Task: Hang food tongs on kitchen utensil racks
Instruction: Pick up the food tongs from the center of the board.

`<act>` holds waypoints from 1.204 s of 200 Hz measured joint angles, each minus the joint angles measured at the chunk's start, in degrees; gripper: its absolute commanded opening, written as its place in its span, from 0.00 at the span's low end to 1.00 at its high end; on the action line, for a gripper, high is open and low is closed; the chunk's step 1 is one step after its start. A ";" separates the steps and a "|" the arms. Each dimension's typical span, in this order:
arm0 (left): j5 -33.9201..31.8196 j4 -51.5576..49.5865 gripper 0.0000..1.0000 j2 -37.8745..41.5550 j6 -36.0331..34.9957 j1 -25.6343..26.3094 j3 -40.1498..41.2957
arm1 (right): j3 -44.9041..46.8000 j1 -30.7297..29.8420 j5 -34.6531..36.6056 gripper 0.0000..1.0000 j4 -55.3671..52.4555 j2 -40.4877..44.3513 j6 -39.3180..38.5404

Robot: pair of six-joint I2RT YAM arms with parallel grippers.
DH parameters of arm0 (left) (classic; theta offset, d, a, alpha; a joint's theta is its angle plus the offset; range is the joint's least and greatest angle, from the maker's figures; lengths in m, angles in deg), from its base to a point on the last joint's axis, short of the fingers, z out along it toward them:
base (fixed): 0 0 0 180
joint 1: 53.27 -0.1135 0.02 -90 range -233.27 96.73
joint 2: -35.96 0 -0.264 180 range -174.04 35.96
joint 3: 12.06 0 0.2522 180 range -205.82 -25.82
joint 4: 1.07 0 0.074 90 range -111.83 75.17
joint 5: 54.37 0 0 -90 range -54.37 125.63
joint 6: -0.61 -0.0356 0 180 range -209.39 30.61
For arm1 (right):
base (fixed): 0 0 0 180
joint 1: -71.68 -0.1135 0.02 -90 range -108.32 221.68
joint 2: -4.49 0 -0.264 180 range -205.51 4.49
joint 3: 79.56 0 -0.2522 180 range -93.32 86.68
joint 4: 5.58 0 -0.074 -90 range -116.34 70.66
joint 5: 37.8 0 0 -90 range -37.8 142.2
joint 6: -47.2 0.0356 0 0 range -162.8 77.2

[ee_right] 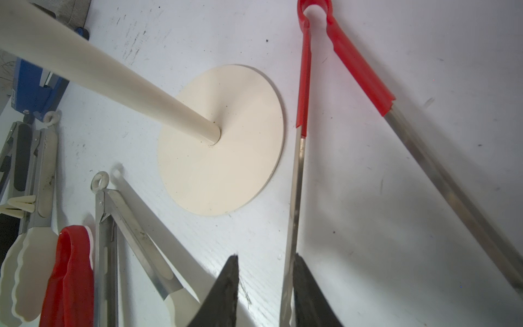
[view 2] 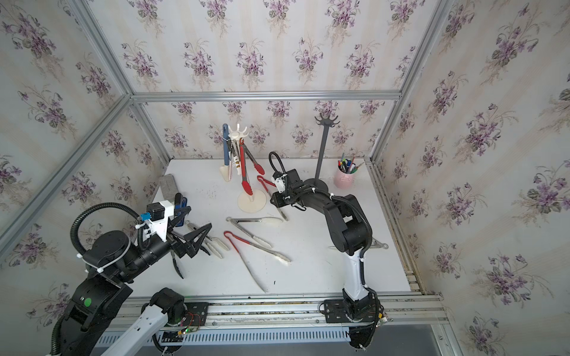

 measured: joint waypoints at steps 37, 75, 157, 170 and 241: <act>0.00 -0.42 0.99 0.26 0.00 -0.02 0.00 | -1.42 -0.35 1.07 0.28 -0.04 -1.92 0.98; -0.22 -1.27 0.99 0.31 -0.02 -0.02 0.00 | -2.05 -0.63 2.47 0.25 -0.26 -3.39 1.42; -0.90 -1.51 0.99 0.17 -0.02 -0.02 0.00 | -3.98 -0.76 4.13 0.15 -2.32 -5.77 1.77; -0.94 -1.53 0.99 0.09 -0.02 -0.02 0.00 | -4.46 -0.76 4.22 0.11 -2.45 -6.21 1.77; -1.55 -1.53 0.99 -0.22 0.02 0.00 0.00 | -5.60 -0.76 4.68 0.00 -3.08 -6.34 1.33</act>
